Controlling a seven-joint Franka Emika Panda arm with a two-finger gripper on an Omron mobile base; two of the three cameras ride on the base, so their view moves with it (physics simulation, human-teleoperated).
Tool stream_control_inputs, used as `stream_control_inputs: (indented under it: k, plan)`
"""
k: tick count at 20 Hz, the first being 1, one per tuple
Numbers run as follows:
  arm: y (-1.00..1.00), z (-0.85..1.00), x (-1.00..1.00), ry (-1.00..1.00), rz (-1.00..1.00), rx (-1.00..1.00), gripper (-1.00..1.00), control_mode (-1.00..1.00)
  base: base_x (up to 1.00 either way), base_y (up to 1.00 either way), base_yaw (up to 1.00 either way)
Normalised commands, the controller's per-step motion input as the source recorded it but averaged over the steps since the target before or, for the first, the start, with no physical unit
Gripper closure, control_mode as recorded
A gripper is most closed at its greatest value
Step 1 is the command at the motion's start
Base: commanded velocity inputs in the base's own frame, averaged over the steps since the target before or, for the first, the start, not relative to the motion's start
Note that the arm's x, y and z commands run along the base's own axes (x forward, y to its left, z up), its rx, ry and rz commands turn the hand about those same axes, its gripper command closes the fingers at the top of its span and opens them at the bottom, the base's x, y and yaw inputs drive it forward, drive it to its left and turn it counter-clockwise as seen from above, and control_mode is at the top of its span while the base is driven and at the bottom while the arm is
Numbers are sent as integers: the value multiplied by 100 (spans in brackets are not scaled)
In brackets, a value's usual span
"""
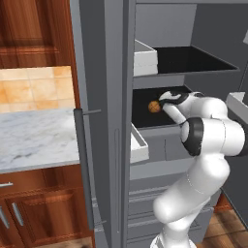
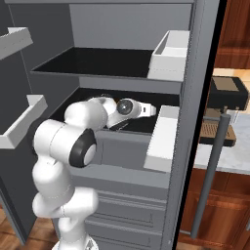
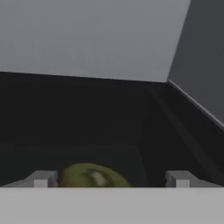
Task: Move the orange and kiwi from the top shelf to the second highest shelf to make space. Then, place the pitcher from the counter on the cleared top shelf.
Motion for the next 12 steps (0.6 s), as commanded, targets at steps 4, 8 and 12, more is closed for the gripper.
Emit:
stream_control_inputs:
  k: [4,8,12]
  plan:
    - [28,69,-32,0,2,-3,-100,-100,0,0,0]
    - [46,46,-53,3,2,-8,-100,-100,0,0,0]
    - [47,71,-50,11,0,0,-100,-100,0,0,0]
